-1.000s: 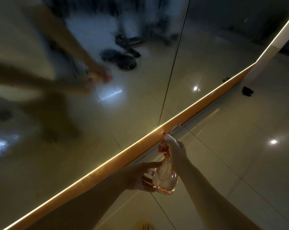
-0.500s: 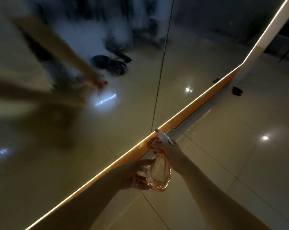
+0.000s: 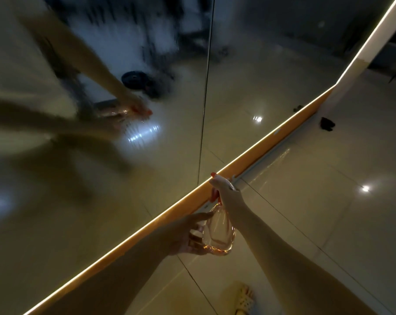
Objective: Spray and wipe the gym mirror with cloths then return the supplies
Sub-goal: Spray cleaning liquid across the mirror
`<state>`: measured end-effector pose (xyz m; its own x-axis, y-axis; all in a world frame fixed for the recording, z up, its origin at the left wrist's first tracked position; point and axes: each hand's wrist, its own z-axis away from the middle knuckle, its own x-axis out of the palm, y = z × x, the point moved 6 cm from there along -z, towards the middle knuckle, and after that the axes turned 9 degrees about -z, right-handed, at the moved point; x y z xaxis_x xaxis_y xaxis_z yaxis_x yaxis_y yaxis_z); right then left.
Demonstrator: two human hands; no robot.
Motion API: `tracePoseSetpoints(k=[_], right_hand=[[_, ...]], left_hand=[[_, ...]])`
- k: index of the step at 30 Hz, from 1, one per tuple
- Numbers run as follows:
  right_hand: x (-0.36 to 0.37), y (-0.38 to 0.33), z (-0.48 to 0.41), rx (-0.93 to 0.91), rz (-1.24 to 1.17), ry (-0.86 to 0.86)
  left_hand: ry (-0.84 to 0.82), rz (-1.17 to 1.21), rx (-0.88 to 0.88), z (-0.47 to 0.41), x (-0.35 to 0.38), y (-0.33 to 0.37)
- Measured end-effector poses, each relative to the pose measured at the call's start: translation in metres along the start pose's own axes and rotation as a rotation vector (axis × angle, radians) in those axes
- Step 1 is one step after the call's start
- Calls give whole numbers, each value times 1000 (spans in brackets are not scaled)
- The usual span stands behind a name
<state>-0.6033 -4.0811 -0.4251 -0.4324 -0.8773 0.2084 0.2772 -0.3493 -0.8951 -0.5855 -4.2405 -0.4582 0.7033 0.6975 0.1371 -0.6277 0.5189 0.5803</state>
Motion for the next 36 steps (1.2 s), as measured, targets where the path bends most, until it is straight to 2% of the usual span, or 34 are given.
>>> tracePoseSetpoints(k=[6, 12, 16, 25, 31, 36], right_hand=[[-24, -17, -19, 0, -115, -95], [-58, -29, -45, 54, -74, -42], [-72, -40, -63, 18, -17, -71], [-118, -52, -84, 14, -72, -39], [-151, -74, -90, -39, -70, 0], [-163, -93, -96, -48, -89, -5]], left_hand=[[39, 151, -25, -30, 12, 21], [55, 160, -62, -58, 29, 42], [39, 177, -61, -72, 43, 58], [65, 152, -24, -97, 70, 89], [13, 95, -58, -111, 90, 112], [4, 60, -13, -115, 110, 124]])
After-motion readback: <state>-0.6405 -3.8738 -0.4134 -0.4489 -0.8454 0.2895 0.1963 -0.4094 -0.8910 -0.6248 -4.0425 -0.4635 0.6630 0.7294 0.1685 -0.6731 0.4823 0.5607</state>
